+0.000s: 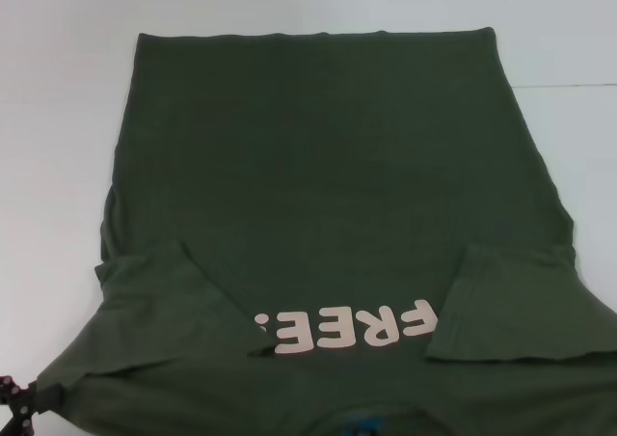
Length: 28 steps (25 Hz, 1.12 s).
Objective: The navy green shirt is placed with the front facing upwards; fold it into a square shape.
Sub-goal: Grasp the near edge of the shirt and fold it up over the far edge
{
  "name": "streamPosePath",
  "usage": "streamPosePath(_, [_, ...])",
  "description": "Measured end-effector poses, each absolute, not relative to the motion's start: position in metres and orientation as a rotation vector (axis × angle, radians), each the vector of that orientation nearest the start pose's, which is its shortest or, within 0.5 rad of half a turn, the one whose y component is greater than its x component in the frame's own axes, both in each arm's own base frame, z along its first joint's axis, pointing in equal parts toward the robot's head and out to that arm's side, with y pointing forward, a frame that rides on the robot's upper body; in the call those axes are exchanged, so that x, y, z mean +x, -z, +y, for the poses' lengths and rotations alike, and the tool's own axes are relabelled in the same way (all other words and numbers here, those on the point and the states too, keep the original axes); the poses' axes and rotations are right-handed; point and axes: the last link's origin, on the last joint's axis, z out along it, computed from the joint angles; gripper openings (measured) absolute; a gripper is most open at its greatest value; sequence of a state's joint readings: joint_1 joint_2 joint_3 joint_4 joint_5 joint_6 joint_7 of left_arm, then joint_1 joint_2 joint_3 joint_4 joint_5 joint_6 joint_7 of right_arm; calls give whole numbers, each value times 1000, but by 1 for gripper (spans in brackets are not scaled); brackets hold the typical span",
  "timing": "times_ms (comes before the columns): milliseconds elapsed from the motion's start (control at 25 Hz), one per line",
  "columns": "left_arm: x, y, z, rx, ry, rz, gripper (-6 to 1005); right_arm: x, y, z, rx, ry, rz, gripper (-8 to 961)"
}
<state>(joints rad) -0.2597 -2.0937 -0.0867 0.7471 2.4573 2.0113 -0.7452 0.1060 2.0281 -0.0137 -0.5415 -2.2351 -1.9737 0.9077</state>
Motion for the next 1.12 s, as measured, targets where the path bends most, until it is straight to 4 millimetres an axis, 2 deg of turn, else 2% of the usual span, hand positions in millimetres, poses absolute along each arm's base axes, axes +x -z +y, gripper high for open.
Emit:
streamPosePath(560, [-359,-53,170,-2461,689,-325,108,375,-61,149,-2260,-896,629,41])
streamPosePath(1120, [-358,-51,161,-2462,683,-224,112,381,-52,113,-2214,-866,583,41])
